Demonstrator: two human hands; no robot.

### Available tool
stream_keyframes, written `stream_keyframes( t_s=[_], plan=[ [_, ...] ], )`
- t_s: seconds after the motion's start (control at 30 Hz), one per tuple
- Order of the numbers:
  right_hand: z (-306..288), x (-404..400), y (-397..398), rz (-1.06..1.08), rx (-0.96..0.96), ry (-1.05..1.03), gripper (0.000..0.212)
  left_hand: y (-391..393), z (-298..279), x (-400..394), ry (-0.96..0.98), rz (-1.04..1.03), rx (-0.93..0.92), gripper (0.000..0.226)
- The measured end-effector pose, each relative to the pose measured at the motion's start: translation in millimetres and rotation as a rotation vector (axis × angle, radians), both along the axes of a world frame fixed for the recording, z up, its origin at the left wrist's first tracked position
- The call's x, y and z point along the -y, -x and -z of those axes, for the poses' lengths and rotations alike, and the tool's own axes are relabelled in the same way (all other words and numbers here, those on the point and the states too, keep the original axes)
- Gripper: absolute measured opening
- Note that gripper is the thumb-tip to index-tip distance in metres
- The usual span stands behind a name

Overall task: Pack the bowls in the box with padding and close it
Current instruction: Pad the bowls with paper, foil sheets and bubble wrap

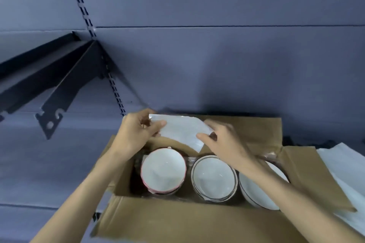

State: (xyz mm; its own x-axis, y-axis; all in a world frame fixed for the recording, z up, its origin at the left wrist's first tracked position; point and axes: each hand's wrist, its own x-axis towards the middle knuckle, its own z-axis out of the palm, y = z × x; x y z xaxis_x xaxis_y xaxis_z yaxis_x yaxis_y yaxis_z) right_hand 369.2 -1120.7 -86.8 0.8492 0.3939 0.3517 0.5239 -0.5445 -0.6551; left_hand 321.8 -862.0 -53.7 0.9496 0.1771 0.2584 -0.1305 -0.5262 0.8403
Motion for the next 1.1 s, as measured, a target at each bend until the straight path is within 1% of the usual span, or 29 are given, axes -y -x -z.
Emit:
stream_keyframes(
  t_s=[0.03,0.07,0.13,0.2,0.27,0.3,0.37,0.4,0.5,0.57,0.63,0.67,0.8,0.87,0.93,1.0,1.07,1.1],
  plan=[
    [1.8,-7.2,-0.4,-0.017,0.005,0.035,0.021,2.7,2.7,-6.5,-0.03,-0.002,-0.011,0.008],
    [2.9,-13.3,-0.8,-0.027,0.018,0.076,0.018,4.7,5.9,-12.2,-0.052,0.001,-0.021,0.009],
    [4.6,-24.2,-1.0,-0.036,0.072,0.154,0.009,5.6,14.3,-21.7,-0.126,0.002,-0.03,0.012],
    [6.8,-32.7,-0.7,-0.028,0.113,0.238,0.004,6.3,23.0,-29.0,-0.232,-0.012,-0.04,0.023],
    [8.7,-40.0,0.8,-0.017,0.134,0.301,0.021,7.7,30.8,-35.2,-0.313,-0.014,-0.053,0.036],
    [9.9,-43.0,1.0,-0.011,0.147,0.326,0.027,9.0,33.8,-38.3,-0.337,-0.015,-0.059,0.036],
    [11.4,-47.9,1.6,-0.01,0.172,0.348,0.031,11.0,39.0,-43.3,-0.353,-0.028,-0.062,0.03],
    [12.1,-49.5,2.0,-0.02,0.169,0.329,0.028,11.5,41.4,-45.1,-0.354,-0.043,-0.052,0.028],
    [13.4,-52.5,4.2,-0.03,0.142,0.226,0.01,12.7,45.5,-46.8,-0.379,-0.088,0.003,0.025],
    [14.6,-53.5,6.0,-0.023,0.153,0.201,0.006,12.5,45.8,-46.6,-0.388,-0.097,0.012,0.018],
    [14.9,-54.7,7.8,-0.01,0.165,0.205,0.006,10.7,43.8,-45.4,-0.424,-0.105,-0.007,0.008],
    [14.7,-55.2,7.8,0.001,0.17,0.2,0.007,9.2,42.2,-45.0,-0.439,-0.113,-0.01,0.007],
    [13.1,-52.5,8.4,0.039,0.16,0.065,0.002,8.6,37.6,-47.6,-0.371,-0.111,-0.001,0.012],
    [14.7,-49.0,8.4,0.041,0.126,0.085,0.002,10.0,38.9,-46.5,-0.365,-0.088,-0.054,0.013],
    [17.7,-45.7,9.0,0.055,0.095,0.166,0.016,11.3,41.4,-41.7,-0.393,-0.082,-0.094,0.011],
    [21.3,-41.8,9.1,0.066,0.134,0.221,0.025,12.0,42.6,-35.4,-0.42,-0.081,-0.08,0.008],
    [21.9,-39.1,11.9,0.071,0.192,0.18,0.021,13.5,40.6,-30.7,-0.408,-0.101,-0.025,0.004],
    [21.8,-38.3,13.4,0.068,0.21,0.135,0.015,14.8,38.9,-29.9,-0.377,-0.113,0.01,0.002]
  ],
)
